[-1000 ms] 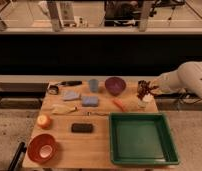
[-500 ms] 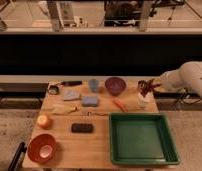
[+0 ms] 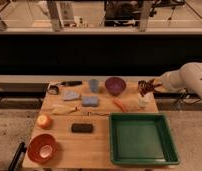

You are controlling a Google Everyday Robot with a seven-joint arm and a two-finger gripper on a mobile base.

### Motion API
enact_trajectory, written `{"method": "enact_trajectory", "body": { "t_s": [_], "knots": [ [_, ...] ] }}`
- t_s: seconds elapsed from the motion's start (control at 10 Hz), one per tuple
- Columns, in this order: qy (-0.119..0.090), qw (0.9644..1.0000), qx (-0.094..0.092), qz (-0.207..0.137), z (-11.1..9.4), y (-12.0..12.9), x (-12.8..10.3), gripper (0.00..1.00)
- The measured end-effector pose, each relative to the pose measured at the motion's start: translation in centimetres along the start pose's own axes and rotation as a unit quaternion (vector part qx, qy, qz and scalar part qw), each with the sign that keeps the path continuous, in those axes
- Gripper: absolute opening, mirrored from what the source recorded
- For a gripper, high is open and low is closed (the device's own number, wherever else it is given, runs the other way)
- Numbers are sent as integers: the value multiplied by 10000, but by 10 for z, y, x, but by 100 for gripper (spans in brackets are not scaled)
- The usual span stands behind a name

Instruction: Place grapes in paper cup

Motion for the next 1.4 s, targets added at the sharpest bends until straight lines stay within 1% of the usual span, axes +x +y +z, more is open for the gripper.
{"method": "enact_trajectory", "body": {
  "t_s": [0.5, 1.1, 1.4],
  "knots": [
    [-16, 10000, -20, 12, 6, 7, 2, 4],
    [81, 10000, -42, -35, 6, 11, 6, 4],
    [105, 9998, -56, -131, 7, 11, 3, 4]
  ]
}}
